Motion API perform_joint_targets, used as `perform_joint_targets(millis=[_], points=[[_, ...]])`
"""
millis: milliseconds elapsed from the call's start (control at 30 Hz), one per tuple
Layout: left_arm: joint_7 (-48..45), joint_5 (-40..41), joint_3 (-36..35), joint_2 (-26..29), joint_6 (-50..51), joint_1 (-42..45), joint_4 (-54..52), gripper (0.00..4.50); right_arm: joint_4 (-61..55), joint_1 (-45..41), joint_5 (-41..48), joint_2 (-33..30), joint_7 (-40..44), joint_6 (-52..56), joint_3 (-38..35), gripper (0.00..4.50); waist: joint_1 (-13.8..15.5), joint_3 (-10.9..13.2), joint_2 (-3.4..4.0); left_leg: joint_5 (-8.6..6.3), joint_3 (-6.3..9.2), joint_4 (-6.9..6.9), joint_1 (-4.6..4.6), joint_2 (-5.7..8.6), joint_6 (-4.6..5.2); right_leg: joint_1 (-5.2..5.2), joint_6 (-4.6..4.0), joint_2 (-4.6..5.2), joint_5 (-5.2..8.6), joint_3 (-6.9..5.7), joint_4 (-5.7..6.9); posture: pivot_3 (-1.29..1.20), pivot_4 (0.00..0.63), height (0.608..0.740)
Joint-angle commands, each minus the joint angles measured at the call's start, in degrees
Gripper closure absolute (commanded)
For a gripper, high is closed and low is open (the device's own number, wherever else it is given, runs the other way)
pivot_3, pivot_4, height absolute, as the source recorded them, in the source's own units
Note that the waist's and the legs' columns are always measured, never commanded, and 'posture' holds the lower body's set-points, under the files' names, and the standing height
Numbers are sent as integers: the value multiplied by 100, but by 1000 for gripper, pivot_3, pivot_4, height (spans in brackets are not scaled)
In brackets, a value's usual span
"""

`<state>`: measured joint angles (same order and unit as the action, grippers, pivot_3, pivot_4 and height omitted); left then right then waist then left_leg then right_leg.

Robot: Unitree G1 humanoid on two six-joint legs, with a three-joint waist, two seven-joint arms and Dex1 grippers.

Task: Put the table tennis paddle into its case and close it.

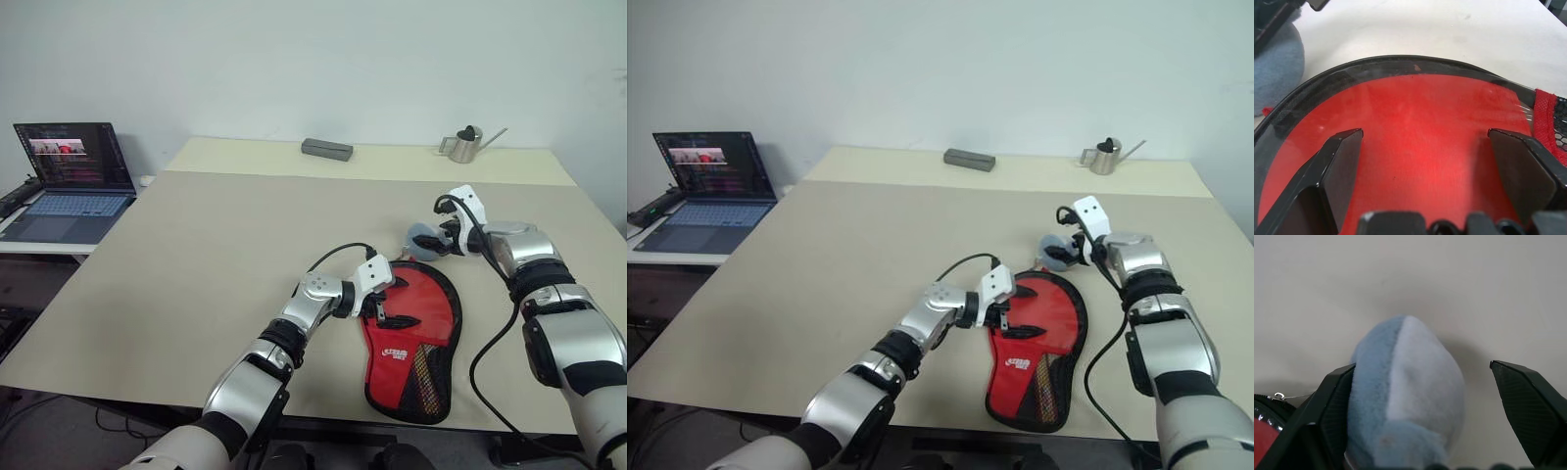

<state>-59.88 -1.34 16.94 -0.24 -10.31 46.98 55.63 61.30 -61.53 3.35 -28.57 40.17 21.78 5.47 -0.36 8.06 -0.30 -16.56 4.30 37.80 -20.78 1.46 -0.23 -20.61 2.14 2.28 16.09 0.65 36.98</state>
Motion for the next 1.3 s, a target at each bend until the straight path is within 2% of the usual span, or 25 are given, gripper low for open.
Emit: perform_joint_targets(millis=[33, 267, 400, 1000, 1300], points=[[131, -467, 294, 131, 250, -410, 608, 0, -3, -145, -54, -16, 46, -92, -145, 1138, 0, 0, 0, 0, 0, 0, 0, 0, 0, 0, 0, 0, 0, 0, 0, 0, 150, 740], [274, -498, 293, 140, 291, -435, 673, 0, -260, -52, -46, -65, 123, 52, -175, 3451, -2, 0, 0, 0, 0, 1, 1, 0, 1, 1, 2, 0, -2, 1, 0, 0, 150, 740], [296, -511, 309, 164, 311, -516, 677, 0, -516, 88, -89, -159, 109, 123, -171, 4384, -2, 0, 1, 1, 0, 2, 2, 0, 2, 2, 3, 0, -4, 1, 0, 0, 150, 740], [362, -549, 361, 198, 365, -702, 677, 0, -2488, 1194, -30, -1048, 329, 916, -314, 4455, 7, -1, 0, 1, 3, 1, 7, 0, 2, 12, 32, 1, 13, -2, -7, 0, 150, 740], [351, -577, 398, 200, 364, -742, 679, 0, -4062, 2091, 169, -1844, 794, 1662, -462, 4456, 19, 2, -5, 0, 6, -1, 1, 0, 1, 10, 35, 1, 15, -7, -13, 0, 150, 740]])
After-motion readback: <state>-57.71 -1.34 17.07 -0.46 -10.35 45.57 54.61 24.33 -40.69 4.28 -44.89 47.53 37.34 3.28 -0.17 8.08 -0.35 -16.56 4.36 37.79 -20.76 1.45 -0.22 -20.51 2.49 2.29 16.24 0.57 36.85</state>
